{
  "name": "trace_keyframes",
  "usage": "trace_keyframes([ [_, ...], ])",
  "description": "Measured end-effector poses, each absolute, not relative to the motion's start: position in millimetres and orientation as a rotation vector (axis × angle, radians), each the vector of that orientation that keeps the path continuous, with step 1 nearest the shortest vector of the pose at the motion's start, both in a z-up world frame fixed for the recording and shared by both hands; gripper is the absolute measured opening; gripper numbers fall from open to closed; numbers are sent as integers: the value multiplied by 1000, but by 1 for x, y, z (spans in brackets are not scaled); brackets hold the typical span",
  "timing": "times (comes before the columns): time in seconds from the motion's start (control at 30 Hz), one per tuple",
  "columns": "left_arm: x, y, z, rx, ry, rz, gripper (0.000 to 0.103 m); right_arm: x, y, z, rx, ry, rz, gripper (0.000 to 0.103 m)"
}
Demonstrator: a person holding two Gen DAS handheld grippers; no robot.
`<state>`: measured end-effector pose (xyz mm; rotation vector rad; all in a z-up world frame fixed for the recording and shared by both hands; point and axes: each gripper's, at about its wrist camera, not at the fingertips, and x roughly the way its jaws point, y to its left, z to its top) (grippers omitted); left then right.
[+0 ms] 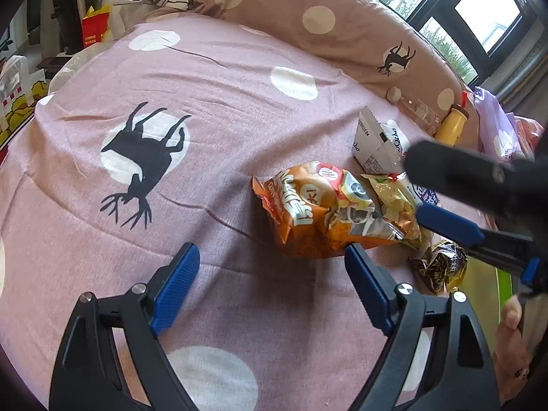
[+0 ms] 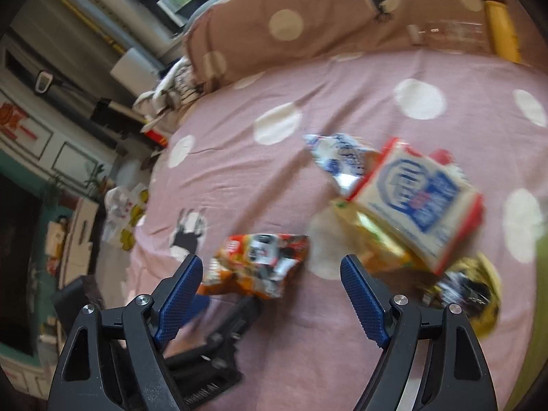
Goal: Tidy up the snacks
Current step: 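Grasp the orange panda-print chip bag with the right gripper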
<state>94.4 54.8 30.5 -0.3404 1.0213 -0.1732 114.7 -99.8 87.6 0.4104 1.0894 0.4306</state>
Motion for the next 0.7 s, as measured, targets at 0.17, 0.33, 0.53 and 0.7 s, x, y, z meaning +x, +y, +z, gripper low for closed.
trace_keyframes([
  [0.17,97,55,29,-363,1028,-191,87,139,-71,71,314,1166,431,83],
  [0.33,103,57,25,-353,1033,-184,87,150,-65,47,312,1224,439,76],
  [0.53,103,54,26,-362,1012,-220,85,145,-71,38,344,1241,496,63],
  [0.7,101,43,24,-381,1015,-311,62,132,-74,36,378,1243,555,55],
])
